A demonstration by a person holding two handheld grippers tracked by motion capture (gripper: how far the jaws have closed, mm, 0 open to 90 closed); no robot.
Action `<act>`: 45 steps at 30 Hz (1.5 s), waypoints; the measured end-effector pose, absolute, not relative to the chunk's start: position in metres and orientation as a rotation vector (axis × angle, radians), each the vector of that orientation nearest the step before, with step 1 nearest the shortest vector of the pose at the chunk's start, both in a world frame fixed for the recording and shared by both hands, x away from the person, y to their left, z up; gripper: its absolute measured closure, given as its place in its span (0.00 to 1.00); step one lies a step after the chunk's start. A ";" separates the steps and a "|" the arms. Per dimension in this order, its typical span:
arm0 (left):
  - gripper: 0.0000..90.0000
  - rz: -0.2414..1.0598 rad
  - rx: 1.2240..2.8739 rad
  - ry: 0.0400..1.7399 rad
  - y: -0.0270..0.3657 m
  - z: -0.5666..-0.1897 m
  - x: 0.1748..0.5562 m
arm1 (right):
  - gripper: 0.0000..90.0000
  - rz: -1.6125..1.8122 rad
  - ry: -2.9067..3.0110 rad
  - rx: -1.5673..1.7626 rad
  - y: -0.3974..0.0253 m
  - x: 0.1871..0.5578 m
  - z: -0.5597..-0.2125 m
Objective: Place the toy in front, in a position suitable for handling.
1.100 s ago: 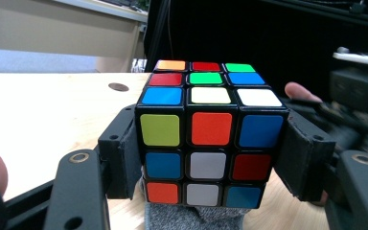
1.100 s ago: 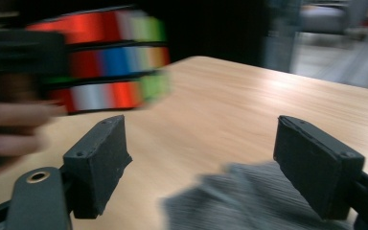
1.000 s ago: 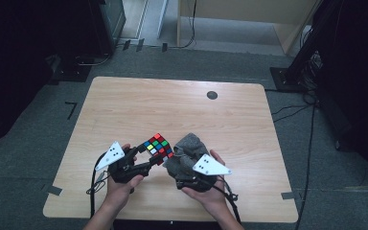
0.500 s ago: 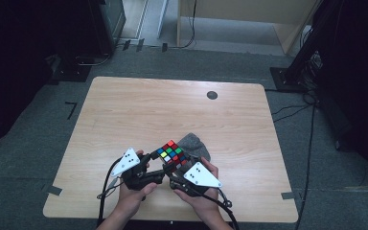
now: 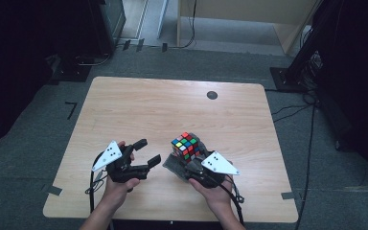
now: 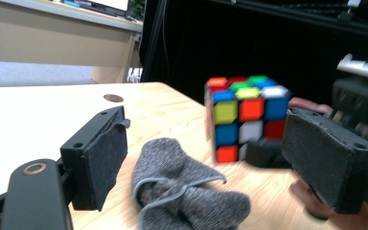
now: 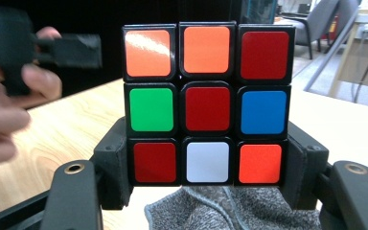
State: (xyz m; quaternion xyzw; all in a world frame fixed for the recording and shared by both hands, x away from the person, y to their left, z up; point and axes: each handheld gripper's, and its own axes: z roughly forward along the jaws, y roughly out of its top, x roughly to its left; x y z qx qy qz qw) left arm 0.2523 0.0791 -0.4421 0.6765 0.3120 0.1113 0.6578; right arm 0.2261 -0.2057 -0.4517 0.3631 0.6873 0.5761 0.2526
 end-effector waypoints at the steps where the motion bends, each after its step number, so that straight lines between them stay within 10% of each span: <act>1: 0.19 0.267 1.536 0.698 0.077 -0.444 0.253 | 0.38 1.583 1.876 0.990 -0.208 0.227 -0.450; 14: 0.15 0.480 1.895 0.507 0.047 -0.453 0.239 | 0.38 1.714 2.017 1.074 -0.215 0.229 -0.434; 45: 0.15 0.710 1.903 0.310 0.037 -0.461 0.223 | 0.38 1.820 2.339 1.241 -0.196 0.238 -0.446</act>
